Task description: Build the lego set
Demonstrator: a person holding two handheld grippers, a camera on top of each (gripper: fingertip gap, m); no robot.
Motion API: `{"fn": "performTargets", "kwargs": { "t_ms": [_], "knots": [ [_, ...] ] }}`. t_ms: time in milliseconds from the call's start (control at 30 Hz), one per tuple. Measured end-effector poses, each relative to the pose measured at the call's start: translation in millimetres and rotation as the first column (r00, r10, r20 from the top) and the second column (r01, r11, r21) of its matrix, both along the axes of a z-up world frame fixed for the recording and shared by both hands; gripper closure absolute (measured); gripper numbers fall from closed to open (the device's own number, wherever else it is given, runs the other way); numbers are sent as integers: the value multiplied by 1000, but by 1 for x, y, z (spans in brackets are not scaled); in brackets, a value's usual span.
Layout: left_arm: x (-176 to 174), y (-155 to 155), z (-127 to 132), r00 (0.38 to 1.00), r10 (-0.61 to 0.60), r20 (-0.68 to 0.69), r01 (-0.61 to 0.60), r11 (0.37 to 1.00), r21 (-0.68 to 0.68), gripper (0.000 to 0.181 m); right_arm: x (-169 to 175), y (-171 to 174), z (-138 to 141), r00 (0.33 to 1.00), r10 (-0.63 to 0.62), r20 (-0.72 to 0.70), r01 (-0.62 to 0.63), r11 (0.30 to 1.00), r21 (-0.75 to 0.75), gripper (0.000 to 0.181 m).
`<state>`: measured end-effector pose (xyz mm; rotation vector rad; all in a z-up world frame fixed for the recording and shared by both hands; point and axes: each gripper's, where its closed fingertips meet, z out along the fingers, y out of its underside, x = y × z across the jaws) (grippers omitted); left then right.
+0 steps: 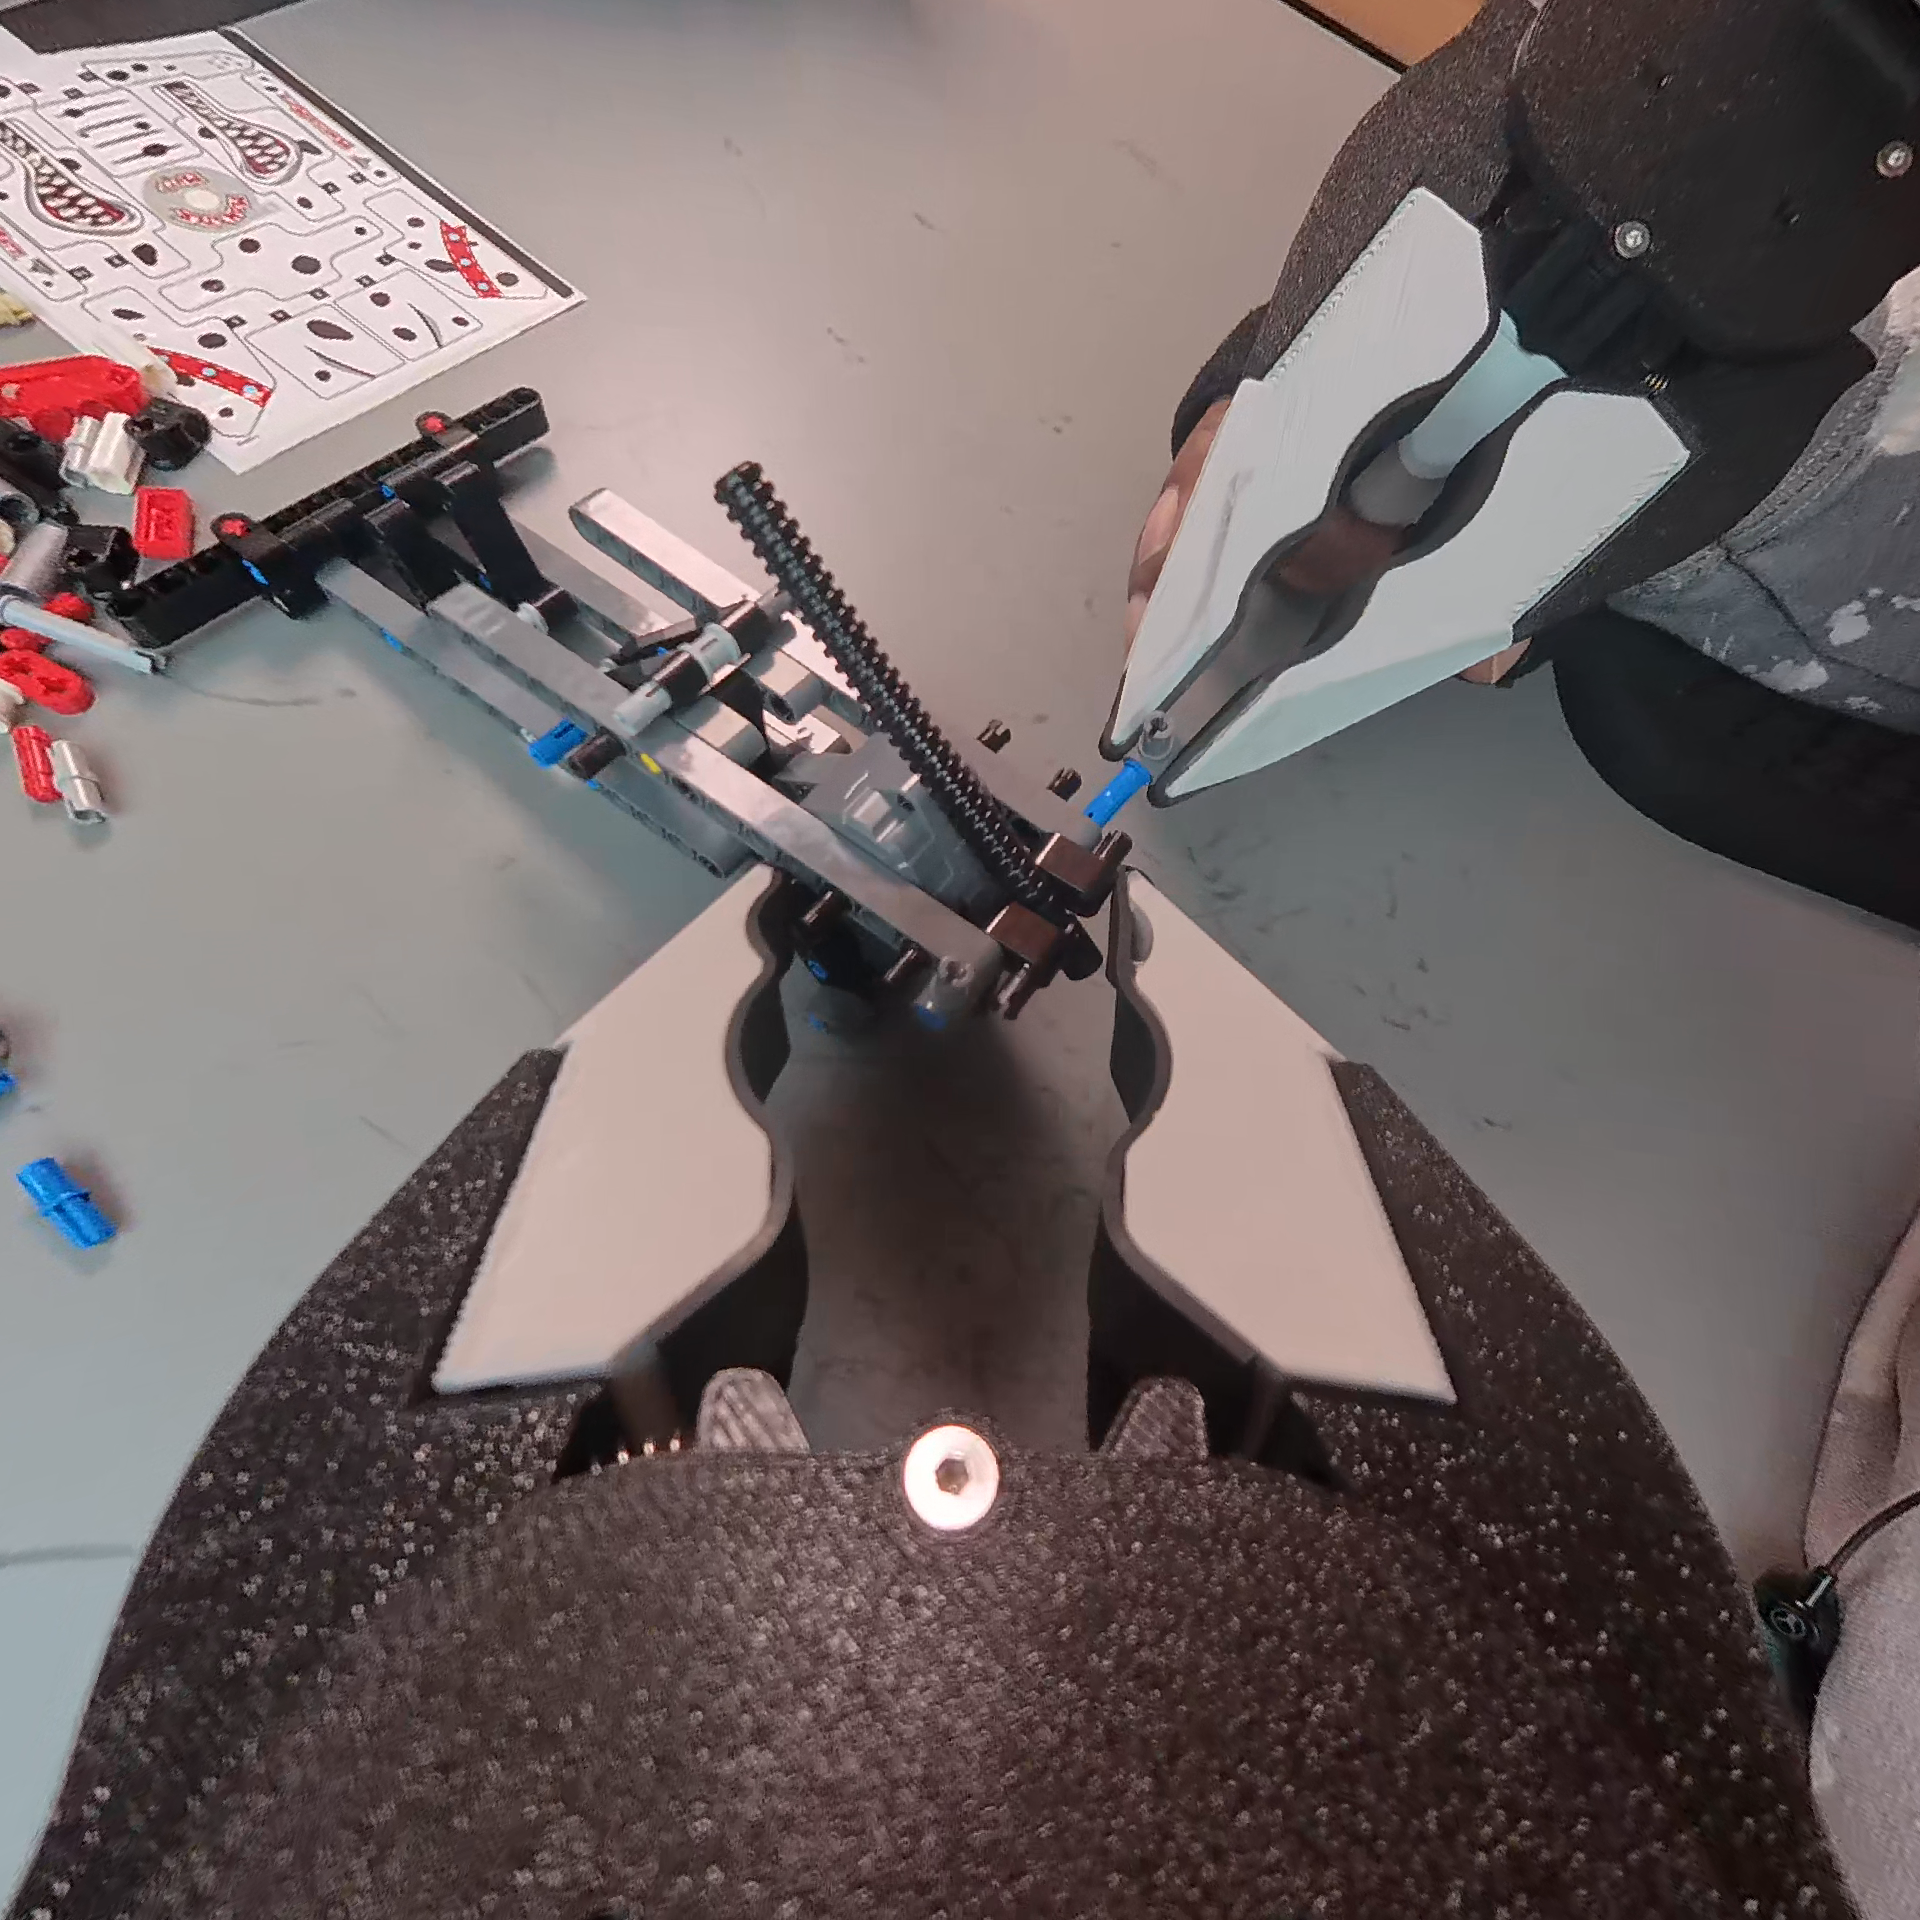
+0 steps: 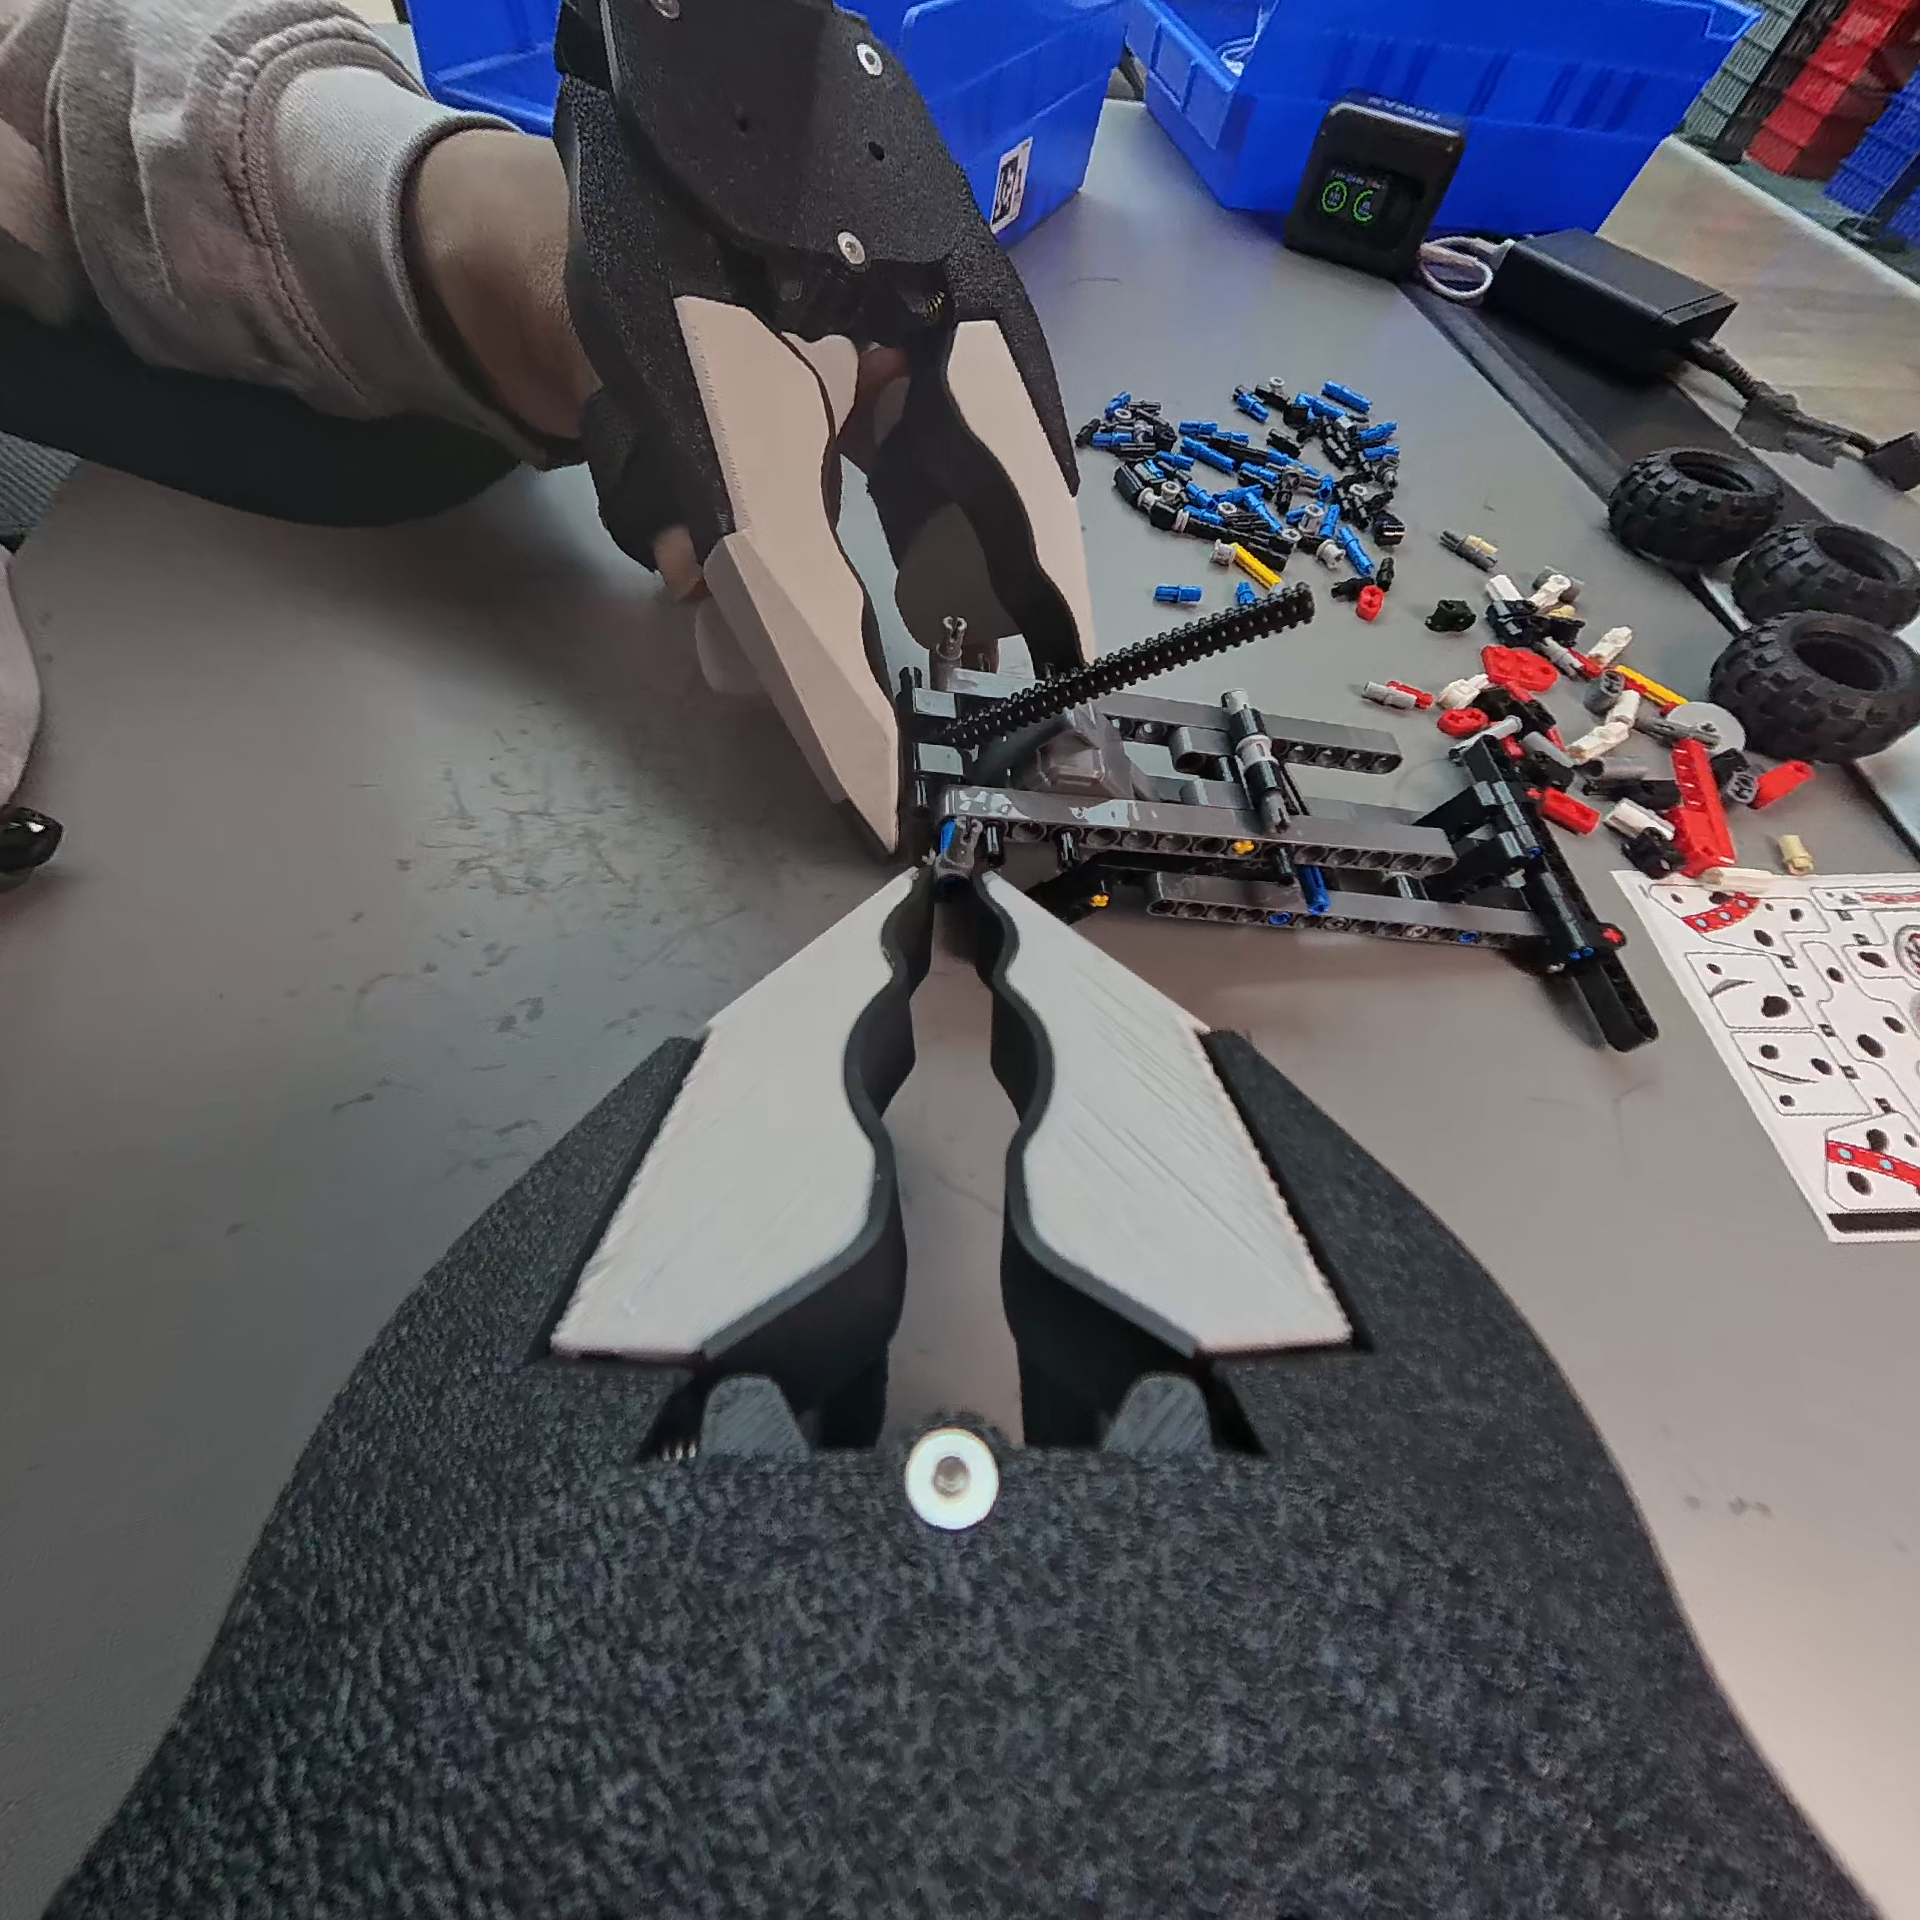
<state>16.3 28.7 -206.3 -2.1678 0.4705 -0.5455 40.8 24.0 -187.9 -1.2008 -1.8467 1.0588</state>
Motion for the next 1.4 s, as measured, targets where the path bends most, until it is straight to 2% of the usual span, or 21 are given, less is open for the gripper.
{"fn": "performTargets", "kwargs": {
  "t_ms": [233,533,733,867,1000,1133,1400],
  "knots": [
    [-1,-2,0,1000,-11,-12,11,1000,9,118,1,-1,-12,998,-1,57,-3,998,70,174],
    [0,-3,-1,999,-12,-38,13,1000,22,119,0,-1,-7,1000,-10,16,9,997,75,175],
    [0,-3,-2,998,-11,-61,13,1000,29,120,0,-1,-9,998,-24,61,20,998,63,175],
    [2,-5,-2,996,-16,-92,18,999,31,120,3,-1,-10,988,-17,156,-10,985,171,176],
    [1,-6,-3,990,-2,-139,8,999,38,120,6,-5,-6,979,-6,206,-30,985,172,176],
    [1,-6,-3,989,6,-150,-1,1000,30,120,5,0,-11,965,-48,259,-8,978,210,176],
    [0,-11,-2,984,15,-176,-13,1000,12,120,5,-7,-8,960,-19,278,-38,979,199,176]
  ]
}}
